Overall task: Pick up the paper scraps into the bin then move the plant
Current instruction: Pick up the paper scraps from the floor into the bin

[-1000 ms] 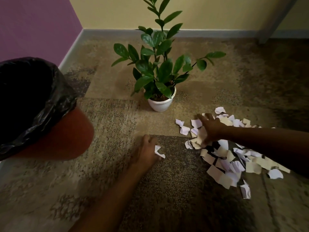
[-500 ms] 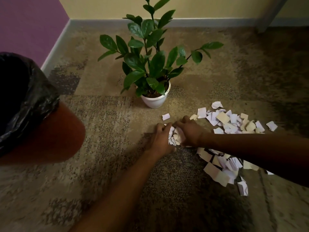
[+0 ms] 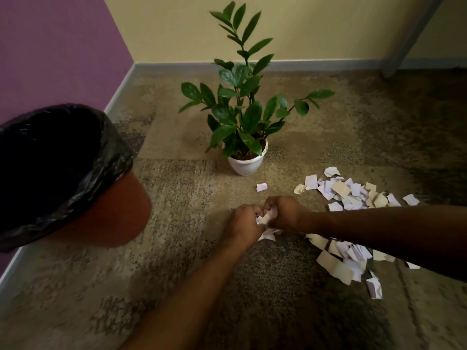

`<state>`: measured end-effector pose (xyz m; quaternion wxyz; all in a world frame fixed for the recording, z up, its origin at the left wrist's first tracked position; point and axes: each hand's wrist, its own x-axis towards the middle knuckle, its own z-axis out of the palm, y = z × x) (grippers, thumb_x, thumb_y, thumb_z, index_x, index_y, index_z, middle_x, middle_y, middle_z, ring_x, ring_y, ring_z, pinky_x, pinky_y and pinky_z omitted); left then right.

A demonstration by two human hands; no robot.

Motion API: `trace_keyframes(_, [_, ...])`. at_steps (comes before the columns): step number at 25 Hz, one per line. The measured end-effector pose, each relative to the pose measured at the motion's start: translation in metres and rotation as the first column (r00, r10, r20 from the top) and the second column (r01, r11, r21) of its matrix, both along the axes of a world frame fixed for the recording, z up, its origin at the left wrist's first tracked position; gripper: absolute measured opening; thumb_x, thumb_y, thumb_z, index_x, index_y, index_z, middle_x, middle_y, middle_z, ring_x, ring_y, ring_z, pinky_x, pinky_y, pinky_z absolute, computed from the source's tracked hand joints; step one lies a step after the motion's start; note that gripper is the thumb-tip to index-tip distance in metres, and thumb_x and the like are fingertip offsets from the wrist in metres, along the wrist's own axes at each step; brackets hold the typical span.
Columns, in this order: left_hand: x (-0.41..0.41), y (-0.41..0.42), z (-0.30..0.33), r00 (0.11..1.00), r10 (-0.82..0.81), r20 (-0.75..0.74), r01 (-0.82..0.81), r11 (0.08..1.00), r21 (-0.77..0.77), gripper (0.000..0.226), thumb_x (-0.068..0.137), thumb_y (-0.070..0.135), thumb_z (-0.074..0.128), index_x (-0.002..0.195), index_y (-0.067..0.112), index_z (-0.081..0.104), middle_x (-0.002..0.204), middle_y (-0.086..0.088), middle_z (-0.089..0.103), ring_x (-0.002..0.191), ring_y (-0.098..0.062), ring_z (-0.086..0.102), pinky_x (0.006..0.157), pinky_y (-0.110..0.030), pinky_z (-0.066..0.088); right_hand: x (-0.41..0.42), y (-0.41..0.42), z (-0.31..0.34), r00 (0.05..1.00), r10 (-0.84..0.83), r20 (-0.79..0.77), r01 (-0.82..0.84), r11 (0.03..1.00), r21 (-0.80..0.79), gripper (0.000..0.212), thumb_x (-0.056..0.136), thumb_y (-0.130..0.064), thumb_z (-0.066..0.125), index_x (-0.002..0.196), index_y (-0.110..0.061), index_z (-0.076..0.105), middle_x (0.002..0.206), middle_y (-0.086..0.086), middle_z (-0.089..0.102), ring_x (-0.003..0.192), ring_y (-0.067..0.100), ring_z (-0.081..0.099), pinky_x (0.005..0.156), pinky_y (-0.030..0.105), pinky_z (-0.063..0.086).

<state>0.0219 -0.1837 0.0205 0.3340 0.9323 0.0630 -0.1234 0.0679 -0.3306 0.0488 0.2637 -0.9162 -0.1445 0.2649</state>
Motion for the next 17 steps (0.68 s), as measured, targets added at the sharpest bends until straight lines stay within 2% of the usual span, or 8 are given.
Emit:
trace_keyframes(3, [0.006,0.033,0.04,0.999,0.002,0.054,-0.005,0.998,0.061,0.029,0.072,0.02,0.081,0.1,0.022,0.073,0.1,-0.001,0.073,0.09,-0.016,0.067,0.071,-0.019,0.043,0.004,0.028,0.036,0.997,0.03,0.071,-0.03,1.0,0.002,0.03,0.07,-0.017,0.077,0.098,-0.019,0.066,0.1,0.0,0.066,0.092,0.016,0.059,0.074,0.024,0.044])
trace_keyframes(7, [0.02,0.084,0.112,0.993,-0.046,0.111,0.023,0.979,0.201,0.027,0.071,0.023,0.081,0.096,0.024,0.073,0.095,-0.003,0.072,0.088,-0.021,0.068,0.069,-0.021,0.041,0.01,0.076,0.091,0.985,0.004,0.173,-0.027,0.991,0.134,0.03,0.071,-0.014,0.077,0.098,-0.016,0.065,0.102,0.005,0.068,0.09,0.018,0.061,0.074,0.024,0.046])
trace_keyframes(9, [0.019,0.11,0.152,0.986,-0.068,0.154,0.02,0.956,0.292,0.028,0.07,0.025,0.079,0.097,0.025,0.072,0.094,-0.004,0.072,0.088,-0.023,0.068,0.067,-0.022,0.04,0.009,0.102,0.121,0.983,-0.05,0.179,0.002,0.966,0.257,0.028,0.07,-0.011,0.078,0.094,-0.015,0.065,0.098,0.007,0.068,0.085,0.02,0.065,0.073,0.034,0.057])
trace_keyframes(11, [0.012,0.138,0.19,0.977,-0.096,0.193,0.015,0.924,0.383,0.029,0.071,0.026,0.077,0.1,0.026,0.071,0.096,-0.004,0.072,0.09,-0.025,0.067,0.067,-0.024,0.04,0.007,0.131,0.15,0.982,-0.058,0.177,-0.006,0.939,0.344,0.026,0.07,-0.009,0.078,0.092,-0.013,0.065,0.094,0.009,0.07,0.08,0.022,0.069,0.071,0.041,0.06])
trace_keyframes(12, [0.007,0.153,0.207,0.972,-0.101,0.211,0.004,0.91,0.414,0.03,0.072,0.025,0.075,0.101,0.026,0.071,0.097,-0.004,0.072,0.091,-0.026,0.067,0.068,-0.024,0.042,0.006,0.146,0.163,0.982,-0.047,0.182,-0.025,0.927,0.373,0.025,0.071,-0.009,0.078,0.09,-0.013,0.064,0.091,0.008,0.071,0.077,0.02,0.069,0.068,0.037,0.06])
trace_keyframes(14, [-0.006,0.183,0.239,0.961,-0.057,0.271,-0.072,0.894,0.442,0.03,0.072,0.024,0.074,0.101,0.026,0.071,0.097,-0.002,0.072,0.09,-0.024,0.068,0.071,-0.028,0.05,0.006,0.18,0.187,0.978,-0.007,0.21,-0.083,0.906,0.416,0.025,0.072,-0.01,0.078,0.09,-0.017,0.062,0.087,0.004,0.069,0.066,0.008,0.064,0.054,0.017,0.051])
trace_keyframes(15, [-0.012,0.197,0.252,0.949,-0.027,0.314,-0.122,0.888,0.443,0.03,0.072,0.023,0.074,0.101,0.026,0.071,0.098,-0.001,0.071,0.09,-0.023,0.068,0.073,-0.029,0.052,0.006,0.197,0.198,0.972,0.008,0.236,-0.113,0.894,0.434,0.026,0.072,-0.011,0.079,0.091,-0.017,0.062,0.086,0.002,0.068,0.062,0.005,0.06,0.049,0.013,0.044])
trace_keyframes(17, [-0.024,0.222,0.273,0.92,0.016,0.391,-0.209,0.865,0.457,0.029,0.073,0.021,0.075,0.101,0.025,0.071,0.103,0.0,0.07,0.093,-0.021,0.066,0.075,-0.028,0.05,0.003,0.23,0.218,0.958,0.017,0.288,-0.156,0.868,0.471,0.028,0.07,-0.014,0.08,0.094,-0.016,0.065,0.088,0.001,0.068,0.067,0.01,0.058,0.055,0.018,0.04])
